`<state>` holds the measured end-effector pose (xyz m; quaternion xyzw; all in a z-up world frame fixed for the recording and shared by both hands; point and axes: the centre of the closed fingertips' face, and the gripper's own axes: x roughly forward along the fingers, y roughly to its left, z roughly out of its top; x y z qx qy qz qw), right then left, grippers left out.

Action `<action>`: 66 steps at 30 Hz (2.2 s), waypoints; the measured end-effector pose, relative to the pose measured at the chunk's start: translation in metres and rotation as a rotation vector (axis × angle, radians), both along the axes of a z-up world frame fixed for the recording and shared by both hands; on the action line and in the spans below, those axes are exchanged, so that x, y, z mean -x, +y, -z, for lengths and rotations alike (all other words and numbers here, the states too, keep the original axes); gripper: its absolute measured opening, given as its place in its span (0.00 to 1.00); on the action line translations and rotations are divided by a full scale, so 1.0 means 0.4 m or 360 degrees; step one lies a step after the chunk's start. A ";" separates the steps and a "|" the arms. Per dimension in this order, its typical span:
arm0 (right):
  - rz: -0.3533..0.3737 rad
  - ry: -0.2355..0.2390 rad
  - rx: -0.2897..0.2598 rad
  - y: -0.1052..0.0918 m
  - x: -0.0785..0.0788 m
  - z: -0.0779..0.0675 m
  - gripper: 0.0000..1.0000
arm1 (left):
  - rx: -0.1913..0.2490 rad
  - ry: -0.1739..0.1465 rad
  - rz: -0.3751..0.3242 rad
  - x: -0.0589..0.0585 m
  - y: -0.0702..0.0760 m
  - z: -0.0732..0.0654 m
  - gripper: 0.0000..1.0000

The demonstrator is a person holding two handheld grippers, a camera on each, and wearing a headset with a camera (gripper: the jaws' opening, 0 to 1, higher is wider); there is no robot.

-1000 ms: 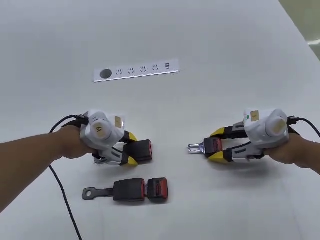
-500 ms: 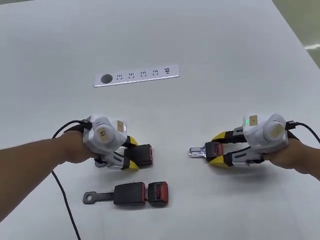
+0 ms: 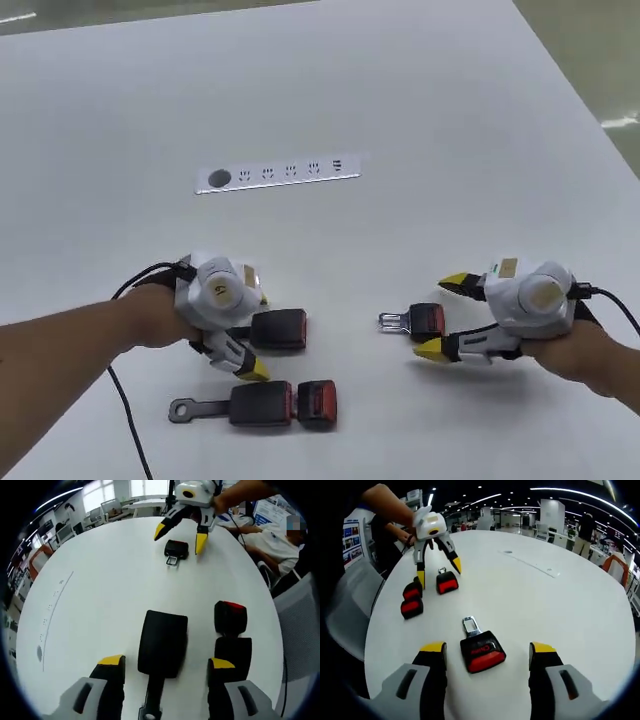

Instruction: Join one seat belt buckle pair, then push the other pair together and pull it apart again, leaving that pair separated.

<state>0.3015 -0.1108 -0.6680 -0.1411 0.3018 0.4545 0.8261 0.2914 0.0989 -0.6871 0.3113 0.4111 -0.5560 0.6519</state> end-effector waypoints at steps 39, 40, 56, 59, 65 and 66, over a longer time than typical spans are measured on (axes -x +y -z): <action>0.0689 -0.0308 -0.0197 0.073 0.069 -0.172 0.91 | 0.0625 -0.0250 -0.0965 0.086 0.158 -0.240 1.00; 0.0690 -0.0309 -0.0201 0.077 0.079 -0.181 0.91 | 0.0635 -0.0263 -0.0975 0.091 0.165 -0.245 1.00; 0.0755 -0.0380 -0.0217 0.093 0.209 -0.250 0.95 | 0.0754 -0.0316 -0.1133 0.238 0.276 -0.271 1.00; 0.0759 -0.0391 -0.0227 0.101 0.239 -0.256 0.96 | 0.0779 -0.0338 -0.1151 0.251 0.306 -0.273 1.00; 0.0767 -0.0403 -0.0234 0.112 0.279 -0.256 0.98 | 0.0816 -0.0356 -0.1182 0.284 0.333 -0.282 1.00; 0.0768 -0.0407 -0.0234 0.113 0.280 -0.256 0.98 | 0.0820 -0.0358 -0.1182 0.289 0.336 -0.284 1.00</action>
